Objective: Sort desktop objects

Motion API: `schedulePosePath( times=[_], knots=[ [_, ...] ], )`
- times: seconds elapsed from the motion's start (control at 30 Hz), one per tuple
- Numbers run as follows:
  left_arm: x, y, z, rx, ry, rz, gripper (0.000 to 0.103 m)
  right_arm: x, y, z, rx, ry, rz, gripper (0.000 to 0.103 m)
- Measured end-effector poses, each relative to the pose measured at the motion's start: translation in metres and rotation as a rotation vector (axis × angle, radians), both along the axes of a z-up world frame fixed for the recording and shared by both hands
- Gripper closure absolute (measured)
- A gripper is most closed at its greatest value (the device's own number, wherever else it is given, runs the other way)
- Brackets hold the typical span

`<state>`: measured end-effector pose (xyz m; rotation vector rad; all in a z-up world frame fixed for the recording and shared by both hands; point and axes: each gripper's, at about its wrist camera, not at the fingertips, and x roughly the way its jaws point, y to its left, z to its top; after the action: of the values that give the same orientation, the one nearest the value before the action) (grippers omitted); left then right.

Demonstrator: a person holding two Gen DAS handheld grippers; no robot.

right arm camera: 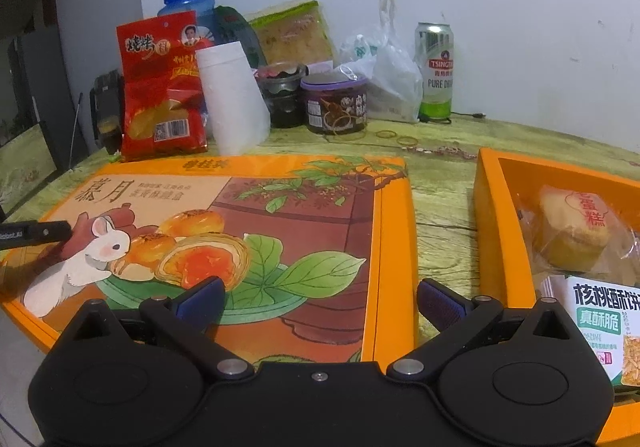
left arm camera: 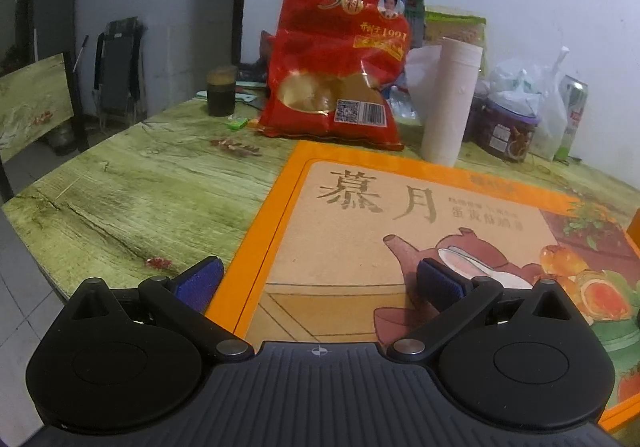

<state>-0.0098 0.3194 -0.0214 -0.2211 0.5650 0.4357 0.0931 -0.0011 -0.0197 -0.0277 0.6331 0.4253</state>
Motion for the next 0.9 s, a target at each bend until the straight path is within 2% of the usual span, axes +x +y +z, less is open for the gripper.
schedulePosePath(
  times=[0.17, 0.5, 0.9],
  knots=[
    [-0.007, 0.001, 0.0, -0.024, 0.006, -0.004, 0.0, 0.001, -0.003, 0.002, 0.013, 0.023, 0.011, 0.0],
    [-0.033, 0.001, 0.003, -0.025, 0.013, 0.024, 0.0, -0.005, -0.002, 0.005, 0.033, 0.046, 0.055, 0.0],
    [-0.03, 0.015, 0.003, -0.023, 0.017, 0.06, 0.0, -0.019, 0.002, 0.006, 0.059, 0.052, 0.1, 0.0]
  ],
)
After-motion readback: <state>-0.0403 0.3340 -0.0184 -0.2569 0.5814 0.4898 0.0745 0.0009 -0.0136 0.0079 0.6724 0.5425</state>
